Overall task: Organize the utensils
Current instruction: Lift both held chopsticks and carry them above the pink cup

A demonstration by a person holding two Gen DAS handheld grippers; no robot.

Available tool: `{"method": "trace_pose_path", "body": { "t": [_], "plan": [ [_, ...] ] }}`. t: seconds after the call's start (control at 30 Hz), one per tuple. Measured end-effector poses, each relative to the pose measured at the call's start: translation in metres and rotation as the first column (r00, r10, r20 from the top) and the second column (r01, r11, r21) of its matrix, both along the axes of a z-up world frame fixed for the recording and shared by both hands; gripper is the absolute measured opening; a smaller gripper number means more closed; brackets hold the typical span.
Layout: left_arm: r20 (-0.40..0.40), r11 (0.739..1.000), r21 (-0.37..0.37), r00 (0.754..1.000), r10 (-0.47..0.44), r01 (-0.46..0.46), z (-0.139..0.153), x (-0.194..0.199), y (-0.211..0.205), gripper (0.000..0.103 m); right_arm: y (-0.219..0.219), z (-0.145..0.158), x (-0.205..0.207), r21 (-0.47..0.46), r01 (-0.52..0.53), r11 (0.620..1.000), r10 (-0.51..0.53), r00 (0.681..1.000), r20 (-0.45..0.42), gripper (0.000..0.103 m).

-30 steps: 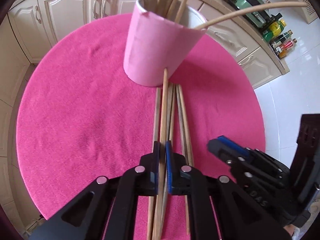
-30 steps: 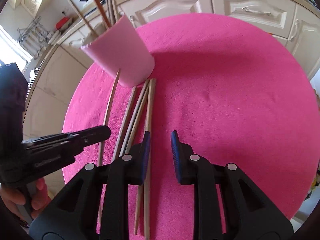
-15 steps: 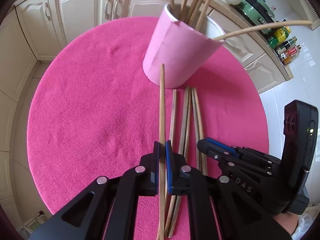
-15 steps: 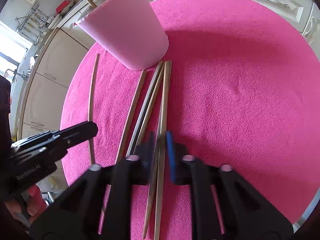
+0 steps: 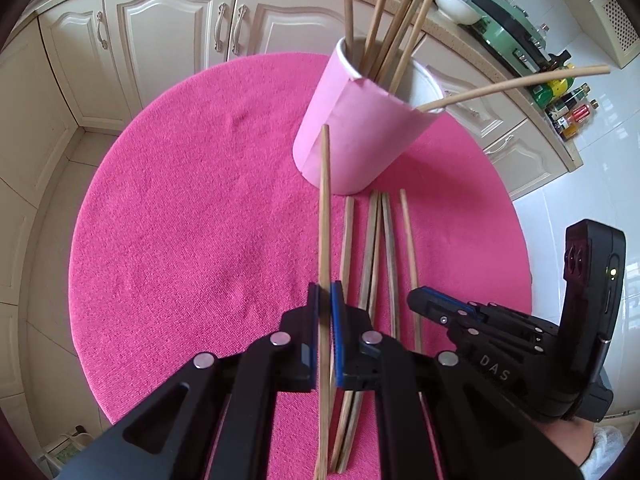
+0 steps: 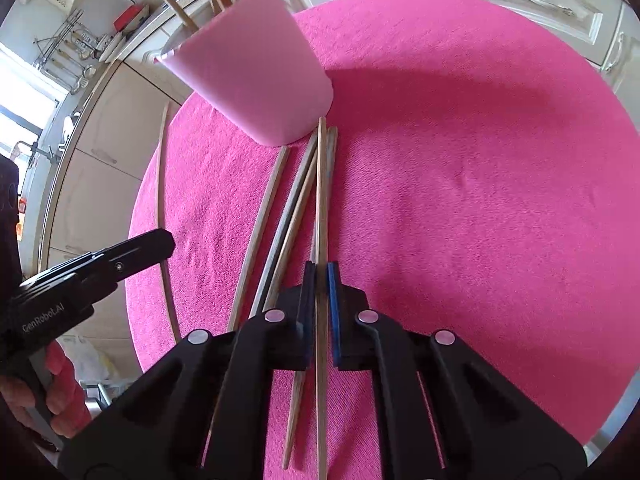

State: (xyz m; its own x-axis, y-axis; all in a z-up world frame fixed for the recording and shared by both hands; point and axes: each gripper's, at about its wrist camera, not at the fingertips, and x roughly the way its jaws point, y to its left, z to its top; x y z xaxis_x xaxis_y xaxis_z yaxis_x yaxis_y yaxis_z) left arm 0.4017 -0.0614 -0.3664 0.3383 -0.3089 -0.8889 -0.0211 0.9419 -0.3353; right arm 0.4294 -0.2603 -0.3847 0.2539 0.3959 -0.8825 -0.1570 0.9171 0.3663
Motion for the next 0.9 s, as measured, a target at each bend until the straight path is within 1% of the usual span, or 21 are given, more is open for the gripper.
{"method": "trace_pose_path", "body": {
  "t": [0.13, 0.23, 0.37, 0.47, 0.57, 0.6, 0.7, 0.77, 0.9],
  "plan": [
    [0.008, 1.0, 0.012, 1.0, 0.004, -0.004, 0.004, -0.001, 0.0, 0.006, -0.006, -0.002, -0.001, -0.035, 0.02, 0.999, -0.021, 0.999, -0.028, 0.007],
    [-0.003, 0.999, 0.037, 1.0, 0.005, -0.005, 0.004, -0.001, 0.0, 0.006, -0.008, -0.008, 0.0, -0.094, 0.016, 0.995, -0.022, 0.998, -0.067, 0.007],
    [-0.01, 0.999, 0.042, 1.0, 0.012, -0.011, 0.002, -0.002, 0.002, 0.006, -0.005, -0.012, 0.002, -0.17, -0.006, 0.986, -0.009, 0.996, -0.088, 0.007],
    [-0.015, 0.999, 0.045, 1.0, 0.013, -0.012, 0.002, -0.003, 0.003, 0.006, 0.009, -0.011, 0.004, -0.245, -0.044, 0.968, 0.022, 0.995, -0.093, 0.007],
    [-0.015, 0.999, 0.046, 1.0, 0.014, -0.013, 0.002, -0.003, 0.003, 0.006, 0.03, -0.01, 0.001, -0.325, -0.088, 0.942, 0.058, 0.993, -0.101, 0.008],
    [-0.015, 0.999, 0.047, 1.0, 0.014, -0.014, 0.002, -0.004, 0.003, 0.006, 0.033, -0.01, 0.001, -0.335, -0.088, 0.938, 0.059, 0.994, -0.097, 0.008],
    [-0.014, 0.999, 0.044, 1.0, 0.018, -0.017, 0.004, -0.006, 0.004, 0.006, 0.034, -0.009, -0.002, -0.324, -0.086, 0.942, 0.064, 0.995, -0.077, 0.007],
    [-0.007, 0.999, 0.038, 1.0, 0.02, -0.019, 0.007, -0.007, 0.004, 0.006, 0.03, -0.009, -0.004, -0.289, -0.074, 0.955, 0.055, 0.996, -0.071, 0.007],
    [0.028, 1.0, 0.01, 0.999, 0.019, -0.019, 0.022, -0.01, 0.006, 0.006, -0.002, 0.002, -0.009, -0.154, 0.004, 0.988, -0.009, 0.999, -0.031, 0.007]
  ]
}}
